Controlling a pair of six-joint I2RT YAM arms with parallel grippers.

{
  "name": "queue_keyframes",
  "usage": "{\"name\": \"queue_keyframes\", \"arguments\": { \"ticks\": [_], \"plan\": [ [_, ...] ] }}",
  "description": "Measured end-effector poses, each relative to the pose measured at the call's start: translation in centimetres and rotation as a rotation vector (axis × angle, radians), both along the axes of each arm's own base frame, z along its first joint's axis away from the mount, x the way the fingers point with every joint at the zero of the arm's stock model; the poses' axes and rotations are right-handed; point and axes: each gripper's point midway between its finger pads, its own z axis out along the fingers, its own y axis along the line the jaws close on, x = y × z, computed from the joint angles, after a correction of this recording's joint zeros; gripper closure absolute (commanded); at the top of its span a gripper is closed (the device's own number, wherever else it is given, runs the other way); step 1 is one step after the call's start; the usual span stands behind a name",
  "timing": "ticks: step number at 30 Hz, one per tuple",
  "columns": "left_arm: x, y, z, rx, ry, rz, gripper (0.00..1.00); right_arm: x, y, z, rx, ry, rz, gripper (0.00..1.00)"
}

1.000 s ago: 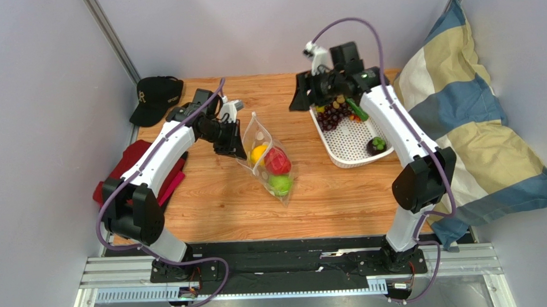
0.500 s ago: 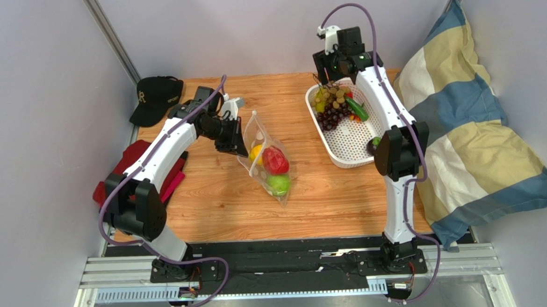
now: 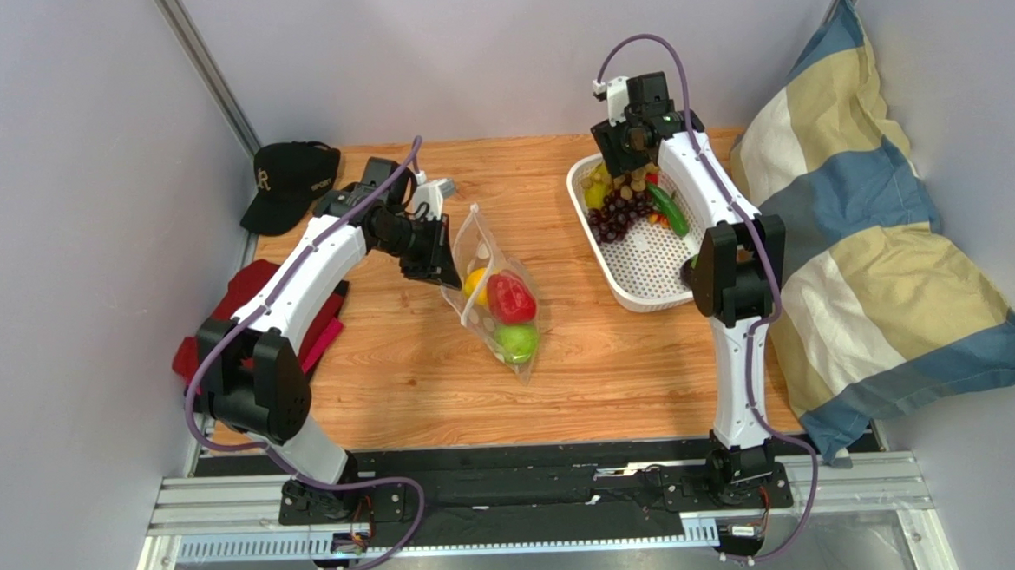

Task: Place the food in the zip-top bag and seal the zipper
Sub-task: Adjust the fake fruit in the bin.

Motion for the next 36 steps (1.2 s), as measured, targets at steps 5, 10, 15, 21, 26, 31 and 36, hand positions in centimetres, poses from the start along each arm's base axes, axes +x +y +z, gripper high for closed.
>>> {"name": "queue_keyframes", "arguments": {
  "ticks": [5,10,15,21,26,31,36],
  "plan": [
    [0.1,-0.1,0.1,-0.005,0.0,-0.003,1.0,-0.3,-0.9,-0.4,-0.006,0.02,-0.009,0.52],
    [0.1,-0.2,0.2,-0.012,0.004,-0.007,1.0,-0.6,-1.4,-0.6,-0.004,0.038,-0.009,0.82],
    [0.0,-0.3,0.2,-0.014,0.004,-0.008,1.0,-0.8,-2.0,-0.8,0.006,0.055,-0.013,1.0],
    [0.0,-0.3,0.2,-0.014,0.006,-0.009,1.0,-1.2,-2.7,-0.9,0.03,0.071,-0.028,1.0],
    [0.0,-0.2,0.2,-0.012,0.002,-0.017,1.0,-2.6,-2.9,1.0,0.088,0.061,-0.04,1.0],
    [0.0,-0.2,0.2,-0.011,-0.001,-0.021,1.0,-3.6,-2.3,6.2,0.157,-0.029,-0.039,1.0],
    [-0.1,-0.2,0.2,-0.011,-0.002,-0.024,1.0,-5.0,-1.7,10.5,0.206,-0.111,-0.014,1.0]
  ]
}}
